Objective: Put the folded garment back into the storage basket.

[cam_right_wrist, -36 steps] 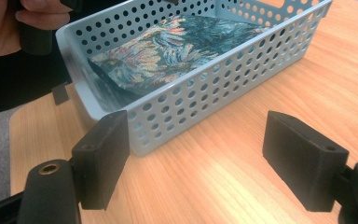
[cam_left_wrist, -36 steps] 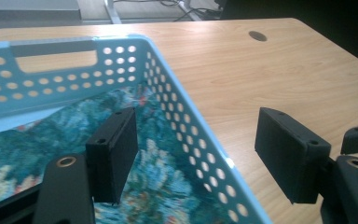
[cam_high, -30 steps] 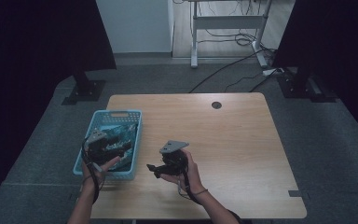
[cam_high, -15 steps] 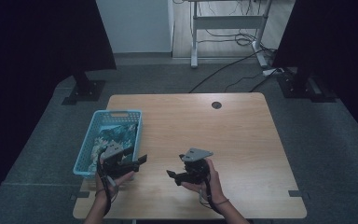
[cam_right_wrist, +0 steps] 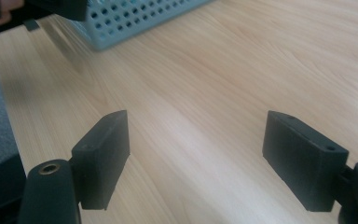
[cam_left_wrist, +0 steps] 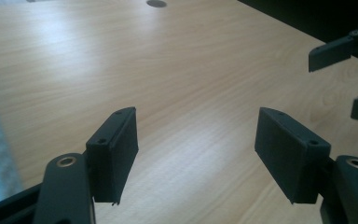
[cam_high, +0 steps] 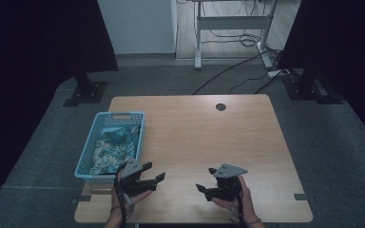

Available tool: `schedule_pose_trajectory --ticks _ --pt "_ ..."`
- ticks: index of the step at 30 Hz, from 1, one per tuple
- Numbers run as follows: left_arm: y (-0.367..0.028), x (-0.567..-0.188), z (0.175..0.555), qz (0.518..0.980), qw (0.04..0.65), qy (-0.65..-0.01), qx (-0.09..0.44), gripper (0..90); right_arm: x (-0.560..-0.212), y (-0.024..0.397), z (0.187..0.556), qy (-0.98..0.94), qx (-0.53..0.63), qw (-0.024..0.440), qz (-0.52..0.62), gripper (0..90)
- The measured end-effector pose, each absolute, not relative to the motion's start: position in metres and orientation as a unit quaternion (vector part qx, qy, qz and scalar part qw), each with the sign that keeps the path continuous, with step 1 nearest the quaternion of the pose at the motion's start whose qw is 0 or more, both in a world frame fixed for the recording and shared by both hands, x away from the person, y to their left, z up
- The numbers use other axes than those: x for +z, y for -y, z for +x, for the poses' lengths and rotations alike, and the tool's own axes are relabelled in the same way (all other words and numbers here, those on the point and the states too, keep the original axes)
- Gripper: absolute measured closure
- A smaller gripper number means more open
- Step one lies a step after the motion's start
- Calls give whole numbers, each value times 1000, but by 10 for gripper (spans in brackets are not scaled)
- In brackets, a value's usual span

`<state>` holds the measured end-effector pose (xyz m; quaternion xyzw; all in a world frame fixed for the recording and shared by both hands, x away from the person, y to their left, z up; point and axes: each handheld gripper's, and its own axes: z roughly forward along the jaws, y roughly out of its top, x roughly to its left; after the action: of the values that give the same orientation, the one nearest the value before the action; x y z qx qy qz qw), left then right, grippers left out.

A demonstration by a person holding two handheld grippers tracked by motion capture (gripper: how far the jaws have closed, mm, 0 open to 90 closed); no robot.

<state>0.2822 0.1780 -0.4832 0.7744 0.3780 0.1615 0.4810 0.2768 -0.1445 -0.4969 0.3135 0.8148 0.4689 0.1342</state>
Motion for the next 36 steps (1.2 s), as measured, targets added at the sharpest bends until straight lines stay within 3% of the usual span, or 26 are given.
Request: schedule_pose_trajectory --ticks 20,36 --pt "-140 -526 253 798 459 -375 112 298 -530 219 245 -806 445 138 365 227" --pt "-143 -539 252 800 452 -380 109 294 -547 224 239 -803 437 140 380 220"
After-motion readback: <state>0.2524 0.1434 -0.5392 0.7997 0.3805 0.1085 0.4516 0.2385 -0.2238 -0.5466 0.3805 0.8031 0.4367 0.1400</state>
